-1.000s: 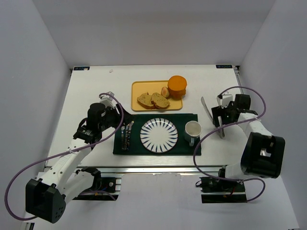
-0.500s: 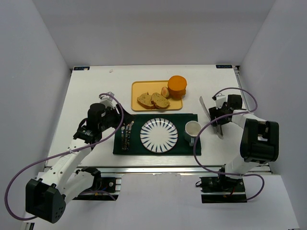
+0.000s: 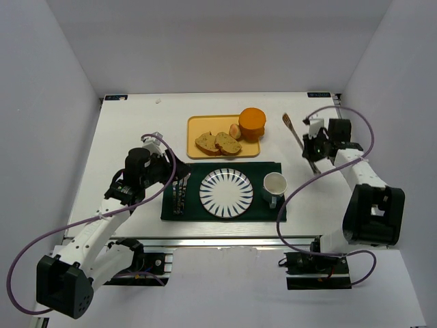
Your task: Place the bread
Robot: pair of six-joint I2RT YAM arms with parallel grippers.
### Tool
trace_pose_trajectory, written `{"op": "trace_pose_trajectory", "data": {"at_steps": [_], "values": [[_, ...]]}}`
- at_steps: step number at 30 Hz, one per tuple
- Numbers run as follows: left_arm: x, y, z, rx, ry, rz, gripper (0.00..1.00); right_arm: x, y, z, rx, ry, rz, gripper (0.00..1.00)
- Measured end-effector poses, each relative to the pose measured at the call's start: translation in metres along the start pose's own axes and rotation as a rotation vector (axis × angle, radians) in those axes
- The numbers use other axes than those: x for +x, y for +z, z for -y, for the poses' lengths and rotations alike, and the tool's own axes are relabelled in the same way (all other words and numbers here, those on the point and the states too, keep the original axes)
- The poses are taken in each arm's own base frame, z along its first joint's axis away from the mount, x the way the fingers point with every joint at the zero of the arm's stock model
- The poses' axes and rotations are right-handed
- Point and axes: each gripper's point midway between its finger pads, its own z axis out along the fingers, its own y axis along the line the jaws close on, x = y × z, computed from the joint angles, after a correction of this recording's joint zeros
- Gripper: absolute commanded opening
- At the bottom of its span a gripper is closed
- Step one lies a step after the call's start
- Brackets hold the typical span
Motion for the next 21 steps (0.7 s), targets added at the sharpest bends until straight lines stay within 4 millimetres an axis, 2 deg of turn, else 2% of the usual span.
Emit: {"op": "trace_pose_trajectory", "data": {"at_steps": [2, 4, 6, 8, 11, 17, 21], "values": [[0.0, 0.0, 0.0, 0.0, 0.0, 0.0, 0.61, -0.048, -0.019, -0.008, -0.001, -0.071, 0.108, 0.25], [0.0, 0.0, 0.0, 0.001, 0.0, 0.001, 0.61, -0.098, -0.04, -0.03, -0.021, -0.17, 0.226, 0.31], [0.0, 0.0, 0.0, 0.001, 0.0, 0.001, 0.61, -0.133, -0.056, -0.062, -0.065, -0.264, 0.316, 0.38], [0.0, 0.0, 0.0, 0.001, 0.0, 0.0, 0.61, -0.153, -0.065, -0.098, -0.129, -0.345, 0.37, 0.41], [0.0, 0.0, 0.0, 0.0, 0.0, 0.001, 0.61, -0.157, -0.061, -0.134, -0.207, -0.412, 0.375, 0.45], [-0.003, -0.008, 0.003, 0.004, 0.005, 0.022, 0.61, -0.145, -0.033, -0.162, -0.282, -0.473, 0.279, 0.46], [-0.006, -0.011, 0.005, 0.007, 0.006, 0.042, 0.61, -0.141, -0.027, -0.191, -0.326, -0.539, 0.259, 0.47]]}}
